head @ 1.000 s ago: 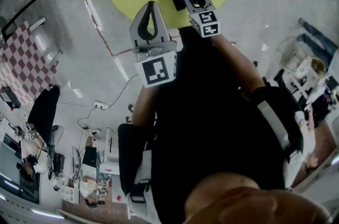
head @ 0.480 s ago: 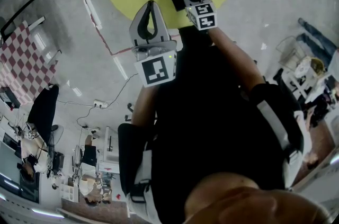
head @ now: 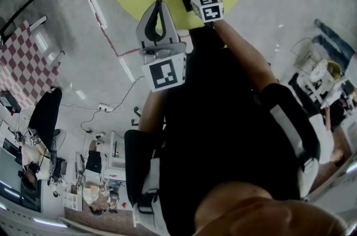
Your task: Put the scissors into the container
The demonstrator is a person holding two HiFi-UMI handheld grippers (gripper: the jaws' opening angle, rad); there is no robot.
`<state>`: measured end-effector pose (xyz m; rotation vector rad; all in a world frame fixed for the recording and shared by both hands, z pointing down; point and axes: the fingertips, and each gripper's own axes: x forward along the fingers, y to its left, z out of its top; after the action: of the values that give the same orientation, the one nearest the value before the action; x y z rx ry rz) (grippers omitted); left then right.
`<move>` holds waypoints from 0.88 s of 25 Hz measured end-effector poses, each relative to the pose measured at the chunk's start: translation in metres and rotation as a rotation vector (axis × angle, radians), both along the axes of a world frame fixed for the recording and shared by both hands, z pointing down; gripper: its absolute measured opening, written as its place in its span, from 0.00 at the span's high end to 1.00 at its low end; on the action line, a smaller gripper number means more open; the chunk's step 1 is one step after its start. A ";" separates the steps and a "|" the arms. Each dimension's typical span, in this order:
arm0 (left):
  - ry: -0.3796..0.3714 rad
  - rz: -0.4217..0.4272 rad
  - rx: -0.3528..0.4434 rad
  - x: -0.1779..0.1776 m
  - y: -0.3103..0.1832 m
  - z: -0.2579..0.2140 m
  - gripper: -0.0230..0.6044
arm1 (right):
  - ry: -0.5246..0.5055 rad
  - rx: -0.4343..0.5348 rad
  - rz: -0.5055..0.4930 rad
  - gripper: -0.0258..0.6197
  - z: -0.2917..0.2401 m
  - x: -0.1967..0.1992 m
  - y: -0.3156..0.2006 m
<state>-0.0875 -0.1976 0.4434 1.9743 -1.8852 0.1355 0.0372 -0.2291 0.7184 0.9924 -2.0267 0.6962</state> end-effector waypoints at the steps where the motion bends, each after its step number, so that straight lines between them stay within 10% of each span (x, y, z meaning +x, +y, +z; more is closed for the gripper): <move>1: 0.001 -0.001 0.000 -0.001 0.000 0.000 0.97 | 0.006 -0.006 0.001 0.84 0.002 -0.001 -0.001; 22: 0.001 -0.018 -0.038 -0.009 -0.009 0.012 0.97 | 0.109 -0.116 -0.004 0.84 0.058 -0.004 -0.015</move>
<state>-0.0968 -0.2070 0.4559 1.9315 -1.8855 0.1644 0.0328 -0.2440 0.7766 0.9383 -1.8718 0.7332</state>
